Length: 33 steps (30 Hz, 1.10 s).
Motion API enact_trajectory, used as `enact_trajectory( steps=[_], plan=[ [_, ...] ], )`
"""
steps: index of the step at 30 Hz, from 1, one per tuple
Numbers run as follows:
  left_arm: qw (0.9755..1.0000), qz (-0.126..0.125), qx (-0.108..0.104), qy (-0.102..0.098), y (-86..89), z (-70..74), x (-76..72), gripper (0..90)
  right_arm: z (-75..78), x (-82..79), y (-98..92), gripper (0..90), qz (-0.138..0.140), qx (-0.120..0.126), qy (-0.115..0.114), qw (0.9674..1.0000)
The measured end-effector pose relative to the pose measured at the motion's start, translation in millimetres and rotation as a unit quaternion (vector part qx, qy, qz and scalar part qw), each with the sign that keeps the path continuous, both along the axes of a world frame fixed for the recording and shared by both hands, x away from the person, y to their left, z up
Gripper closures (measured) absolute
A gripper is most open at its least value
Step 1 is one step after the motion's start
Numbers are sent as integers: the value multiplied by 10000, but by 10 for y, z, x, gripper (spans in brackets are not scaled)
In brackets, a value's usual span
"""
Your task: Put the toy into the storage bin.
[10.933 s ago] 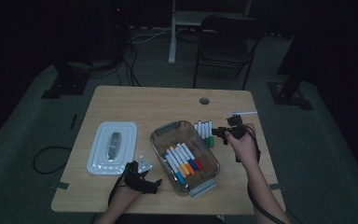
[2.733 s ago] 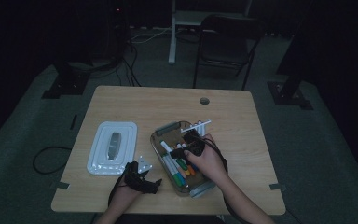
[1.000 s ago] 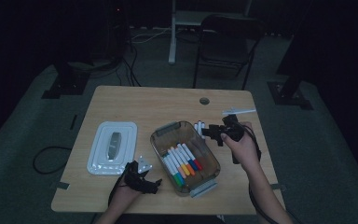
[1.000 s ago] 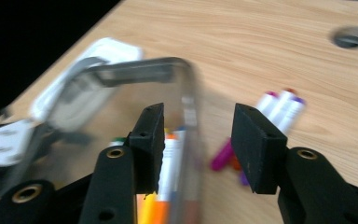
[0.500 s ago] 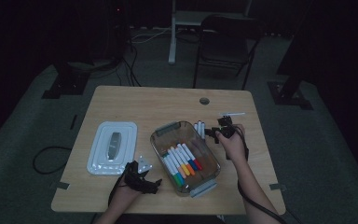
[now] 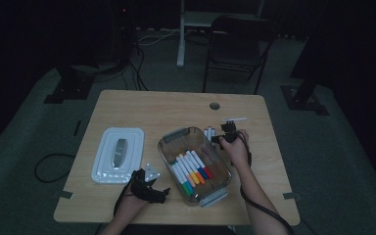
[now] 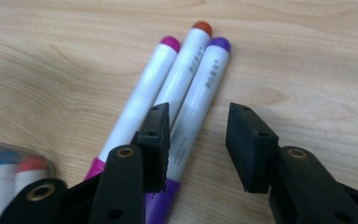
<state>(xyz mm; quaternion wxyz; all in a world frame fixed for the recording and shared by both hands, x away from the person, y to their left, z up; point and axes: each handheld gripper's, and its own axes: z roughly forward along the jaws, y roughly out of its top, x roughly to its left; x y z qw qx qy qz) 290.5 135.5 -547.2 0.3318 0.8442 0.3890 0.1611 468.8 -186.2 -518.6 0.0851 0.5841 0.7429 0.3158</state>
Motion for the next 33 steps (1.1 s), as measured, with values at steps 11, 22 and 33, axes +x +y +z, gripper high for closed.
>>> enact_trajectory(
  steps=[11,22,33],
  plan=[
    [10000,1,-2,-7,0,-1,0,19,-34,-18,-98,734,-328,-244,193,9990],
    [10000,2,-1,1,0,0,0,19,71,-113,-319,764,-495,44,265,9984],
    [10000,1,1,-4,0,0,0,19,484,-447,-507,764,-451,525,-47,9976]
  ],
)
